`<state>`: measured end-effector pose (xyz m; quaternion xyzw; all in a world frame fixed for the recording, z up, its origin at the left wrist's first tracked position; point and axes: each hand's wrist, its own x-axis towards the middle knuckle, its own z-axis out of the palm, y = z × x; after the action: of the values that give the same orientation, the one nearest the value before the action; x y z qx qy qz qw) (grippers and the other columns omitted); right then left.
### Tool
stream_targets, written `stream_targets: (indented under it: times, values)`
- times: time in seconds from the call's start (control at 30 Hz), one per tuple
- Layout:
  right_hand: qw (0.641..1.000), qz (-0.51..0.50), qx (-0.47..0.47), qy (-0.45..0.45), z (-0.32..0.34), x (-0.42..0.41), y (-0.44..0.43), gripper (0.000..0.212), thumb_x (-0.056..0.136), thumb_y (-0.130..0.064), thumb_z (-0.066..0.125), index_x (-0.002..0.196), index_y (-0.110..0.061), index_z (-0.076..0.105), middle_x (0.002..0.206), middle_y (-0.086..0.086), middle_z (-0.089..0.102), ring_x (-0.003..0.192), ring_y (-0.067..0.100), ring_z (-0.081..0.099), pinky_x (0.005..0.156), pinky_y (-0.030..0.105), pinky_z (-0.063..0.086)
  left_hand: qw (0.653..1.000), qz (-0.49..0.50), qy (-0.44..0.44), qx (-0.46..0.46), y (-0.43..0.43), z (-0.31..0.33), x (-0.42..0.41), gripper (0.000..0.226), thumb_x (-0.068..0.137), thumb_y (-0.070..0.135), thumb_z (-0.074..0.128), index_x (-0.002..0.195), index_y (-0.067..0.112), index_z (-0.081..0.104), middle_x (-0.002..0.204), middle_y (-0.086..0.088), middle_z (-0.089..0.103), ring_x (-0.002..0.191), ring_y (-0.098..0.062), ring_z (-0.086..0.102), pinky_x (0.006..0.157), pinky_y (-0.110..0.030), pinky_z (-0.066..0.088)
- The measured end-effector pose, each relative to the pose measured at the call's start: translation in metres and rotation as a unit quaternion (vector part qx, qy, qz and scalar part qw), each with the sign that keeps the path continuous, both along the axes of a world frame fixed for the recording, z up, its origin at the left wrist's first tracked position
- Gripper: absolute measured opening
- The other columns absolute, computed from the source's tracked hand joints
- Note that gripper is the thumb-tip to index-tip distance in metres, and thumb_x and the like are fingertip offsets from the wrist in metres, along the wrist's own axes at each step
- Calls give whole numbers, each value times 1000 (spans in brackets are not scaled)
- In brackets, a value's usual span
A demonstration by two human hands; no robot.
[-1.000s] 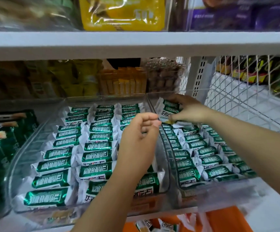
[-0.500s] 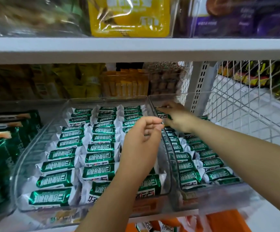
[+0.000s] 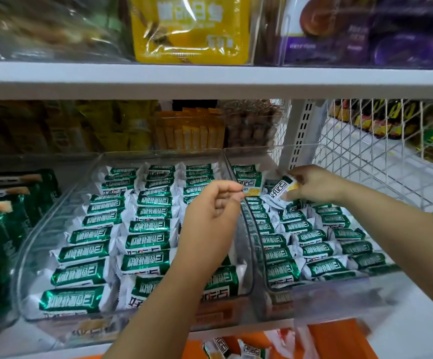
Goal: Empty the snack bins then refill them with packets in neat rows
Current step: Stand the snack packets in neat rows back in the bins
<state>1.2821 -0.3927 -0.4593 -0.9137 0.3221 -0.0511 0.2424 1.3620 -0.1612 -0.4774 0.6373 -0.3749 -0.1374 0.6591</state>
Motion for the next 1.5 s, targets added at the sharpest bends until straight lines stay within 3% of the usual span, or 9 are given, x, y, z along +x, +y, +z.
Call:
stream_targets:
  times: [0.23, 0.4, 0.53, 0.73, 0.83, 1.0, 1.13, 1.37, 1.5]
  values:
    - [990, 33, 50, -125, 6, 2, 23, 32, 82, -25, 73, 110, -16, 59, 100, 2, 66, 81, 11, 61, 67, 21, 46, 1000, 2, -7, 4, 0, -1, 0, 11, 95, 14, 55, 95, 21, 64, 55, 21, 49, 47, 5, 43, 48, -7, 35]
    - [993, 0, -42, -113, -22, 35, 29, 47, 83, -29, 72, 123, -12, 54, 113, 10, 63, 97, 23, 58, 78, 26, 45, 1000, 1, -11, 4, -1, -2, 1, 10, 95, 14, 56, 95, 21, 63, 51, 24, 49, 45, 5, 42, 47, -7, 34]
    - [988, -25, -42, -149, -28, 35, 28, 47, 81, -28, 75, 112, -13, 43, 87, 2, 58, 85, 23, 57, 68, 27, 42, 1000, 1, -17, 7, -1, -3, 2, 10, 95, 16, 56, 96, 22, 63, 52, 25, 49, 45, 5, 42, 46, -7, 34]
    - [987, -16, -80, -141, -16, 17, 36, 62, 78, -34, 77, 126, -16, 42, 114, 9, 59, 108, 25, 57, 79, 25, 42, 998, 19, -34, 45, 0, -1, -1, 11, 96, 17, 53, 96, 24, 62, 50, 18, 46, 38, 1, 37, 41, -9, 29]
    - [984, -7, -88, -158, 1, -5, 54, 59, 81, -32, 73, 131, -17, 45, 110, 2, 58, 100, 22, 59, 77, 24, 41, 993, 38, -68, 87, -2, 6, -3, 13, 97, 18, 51, 98, 25, 61, 56, 11, 43, 37, 0, 36, 39, -9, 27]
    - [972, 15, -23, -233, 17, -57, 105, 21, 86, -16, 67, 103, -26, 57, 89, -9, 60, 76, 16, 60, 68, 19, 46, 975, 48, -152, 157, 4, 27, -8, 16, 97, 17, 47, 101, 25, 61, 65, 7, 54, 38, -2, 40, 38, -14, 28]
    - [960, 25, -22, -277, 7, -94, 161, 24, 85, -9, 63, 83, -32, 60, 73, -8, 63, 64, 14, 59, 64, 26, 49, 949, 54, -273, 146, 42, 33, -40, 15, 96, 17, 50, 100, 27, 61, 71, 17, 53, 56, 1, 46, 52, -16, 33]
    - [981, 98, 60, -157, -65, -128, 229, 15, 88, -11, 64, 88, -26, 61, 72, -14, 59, 61, -6, 56, 59, 8, 40, 883, -7, -419, 210, 141, -49, -73, 19, 90, 12, 53, 103, 17, 67, 99, 0, 67, 86, -21, 62, 67, -28, 46]
    - [992, 112, 60, -12, -128, -114, 227, 17, 88, -16, 65, 104, -18, 64, 84, -10, 58, 68, -3, 50, 67, 19, 39, 851, -58, -373, 365, 171, -98, -53, 23, 99, 23, 48, 119, 22, 60, 120, 3, 61, 101, -21, 60, 74, -32, 48]
